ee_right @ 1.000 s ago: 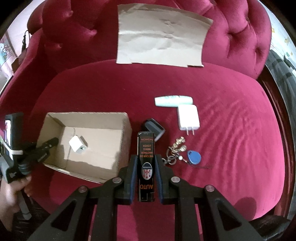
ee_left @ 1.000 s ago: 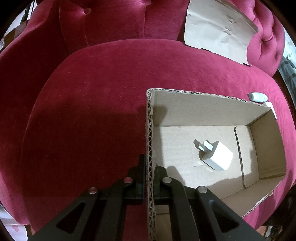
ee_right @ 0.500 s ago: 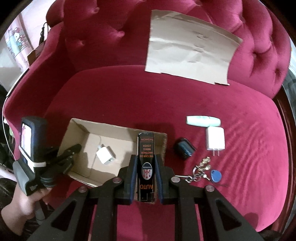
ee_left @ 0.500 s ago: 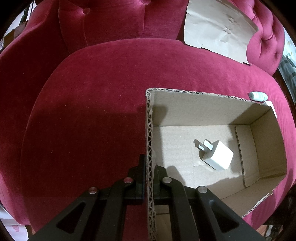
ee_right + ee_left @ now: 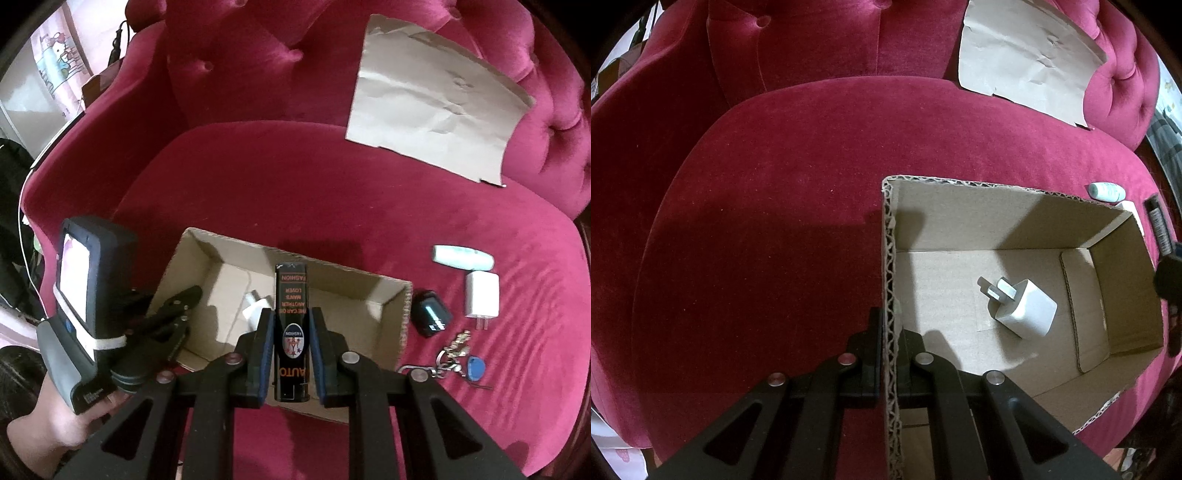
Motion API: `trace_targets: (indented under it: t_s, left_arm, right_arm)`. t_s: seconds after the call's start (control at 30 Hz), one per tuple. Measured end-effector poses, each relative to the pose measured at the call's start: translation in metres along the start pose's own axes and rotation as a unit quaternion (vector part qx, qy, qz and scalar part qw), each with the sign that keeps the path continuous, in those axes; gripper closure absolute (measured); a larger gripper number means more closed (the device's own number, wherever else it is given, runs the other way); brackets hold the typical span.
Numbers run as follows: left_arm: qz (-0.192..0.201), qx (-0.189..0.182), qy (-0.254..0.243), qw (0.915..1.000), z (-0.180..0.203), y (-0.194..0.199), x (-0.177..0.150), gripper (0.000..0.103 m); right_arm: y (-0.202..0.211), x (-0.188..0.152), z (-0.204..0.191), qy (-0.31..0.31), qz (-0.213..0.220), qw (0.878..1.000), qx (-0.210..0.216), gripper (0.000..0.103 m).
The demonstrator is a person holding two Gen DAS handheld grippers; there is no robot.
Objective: Organize rigid objects
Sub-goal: 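Carry the black AUTO box into the cardboard box and release it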
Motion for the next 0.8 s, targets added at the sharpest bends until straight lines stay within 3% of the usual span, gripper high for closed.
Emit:
trace_targets:
  t_s: [0.8]
  left_arm:
    - [0.0, 0.0, 0.0, 1.0, -0.001, 0.0, 0.0, 0.1]
  right_arm:
    - [-0.047, -0.007, -0.019, -0.038, -0.025, 0.998, 0.034, 0.084]
Point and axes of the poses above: each gripper's, at about its wrist camera, not at the fingertips, and y roughly against the way its jaws point, z to its right, x to its top, the point moved 1 cm from there along -y, roughly the way its jaws point, and after that the axes turned 2 degrees about z, right-handed, at the moved point
